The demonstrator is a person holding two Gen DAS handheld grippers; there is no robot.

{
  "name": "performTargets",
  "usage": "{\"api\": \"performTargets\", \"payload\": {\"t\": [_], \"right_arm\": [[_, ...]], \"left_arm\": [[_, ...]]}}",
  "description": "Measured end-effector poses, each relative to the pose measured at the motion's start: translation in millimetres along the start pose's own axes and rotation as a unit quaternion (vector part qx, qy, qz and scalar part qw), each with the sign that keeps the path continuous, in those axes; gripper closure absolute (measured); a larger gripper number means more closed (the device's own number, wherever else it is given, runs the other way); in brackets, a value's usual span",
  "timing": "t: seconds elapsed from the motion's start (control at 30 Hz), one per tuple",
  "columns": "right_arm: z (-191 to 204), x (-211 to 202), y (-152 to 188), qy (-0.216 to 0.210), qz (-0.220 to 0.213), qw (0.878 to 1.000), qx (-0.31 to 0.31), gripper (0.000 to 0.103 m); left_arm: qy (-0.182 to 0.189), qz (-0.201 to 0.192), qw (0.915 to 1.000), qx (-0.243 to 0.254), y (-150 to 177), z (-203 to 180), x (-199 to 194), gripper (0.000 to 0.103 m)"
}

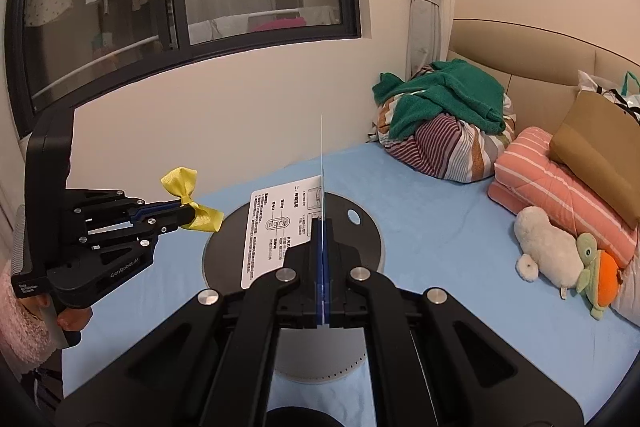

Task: Collect trash

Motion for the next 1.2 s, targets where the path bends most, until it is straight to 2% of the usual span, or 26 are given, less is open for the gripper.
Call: {"api": "performTargets", "payload": {"t": [0.3,0.43,0.47,0.5,0.53,0.57,0.6,0.83,1.1,1.2], "right_arm": [[13,22,-11,-0.004,0.007,1.000,-0.016,0.103],[18,37,-9,-0.013,0.030,0.999,-0.021,0.102],[18,41,-8,-0.012,0.035,0.999,-0.022,0.096],[18,45,-7,-0.009,0.041,0.999,-0.022,0.090],[18,48,-7,-0.006,0.045,0.999,-0.022,0.071],[16,51,-7,0.000,0.044,0.999,-0.021,0.055],[14,51,-8,0.007,0.039,0.999,-0.019,0.052],[0,53,1,0.017,0.045,0.999,-0.009,0.052],[-12,34,6,0.041,0.036,0.998,-0.015,0.052],[-19,28,12,0.055,0.039,0.998,-0.013,0.049]], "left_arm": [[0.007,0.003,0.9999,-0.014,-6,11,16,0.097],[0.000,0.009,0.9999,-0.008,-4,9,26,0.091],[-0.002,0.013,0.9999,-0.004,-2,7,28,0.087],[-0.005,0.016,0.9999,-0.002,-2,6,31,0.067],[-0.009,0.015,0.9999,-0.002,-1,5,32,0.039],[-0.013,0.007,0.9999,-0.003,-2,4,32,0.030],[-0.015,-0.001,0.9999,-0.001,-3,4,31,0.027],[0.005,0.004,1.0000,-0.001,-5,-6,41,0.027],[0.020,0.008,0.9998,0.006,-5,-20,44,0.027],[0.027,0.011,0.9996,0.006,-3,-28,44,0.027]]}}
Point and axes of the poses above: each gripper's, at about its wrist camera, not at the fingertips, and x roughly the way its jaws point, z to its left, y to its underside, the point moved 9 cm from there along x, roughly the way its jaws point, and after that the axes turned 6 degrees about -z, right-handed, at the moved point
